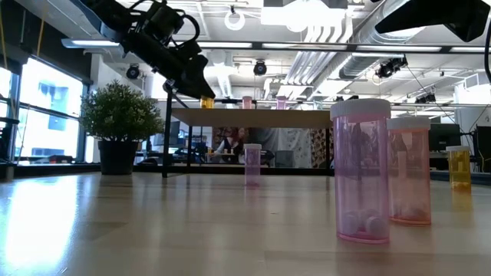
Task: Pick and place medicine bottles onto shelf by color
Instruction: Put the bottom orange pill bottle aligned with the other orange pill bottle on the shelf
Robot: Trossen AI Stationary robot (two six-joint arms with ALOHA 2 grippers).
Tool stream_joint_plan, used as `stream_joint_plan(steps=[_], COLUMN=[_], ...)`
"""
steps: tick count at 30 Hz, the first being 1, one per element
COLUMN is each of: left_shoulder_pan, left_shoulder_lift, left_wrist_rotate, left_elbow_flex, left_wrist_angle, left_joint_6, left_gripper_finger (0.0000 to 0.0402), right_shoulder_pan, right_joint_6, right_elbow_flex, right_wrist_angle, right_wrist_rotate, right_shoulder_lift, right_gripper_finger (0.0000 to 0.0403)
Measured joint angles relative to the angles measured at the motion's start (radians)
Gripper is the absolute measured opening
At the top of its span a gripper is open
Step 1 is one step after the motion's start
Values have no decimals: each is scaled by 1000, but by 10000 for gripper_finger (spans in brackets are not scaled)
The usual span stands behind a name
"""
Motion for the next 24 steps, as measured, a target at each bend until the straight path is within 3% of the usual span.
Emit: stream_joint_plan(steps=[24], left_shoulder_pan=[0], left_shoulder_lift=[-56], left_wrist_rotate=[-5], left_elbow_flex=[0], left_wrist_angle=[44], left_joint_6=[8], left_gripper_finger=[191], right_shoulder_pan=[0], right_joint_6=[0], right_elbow_flex=[0], right_wrist_angle=[0], right_wrist_rotate=[0], right_shoulder_lift=[0], right_gripper_finger=[188])
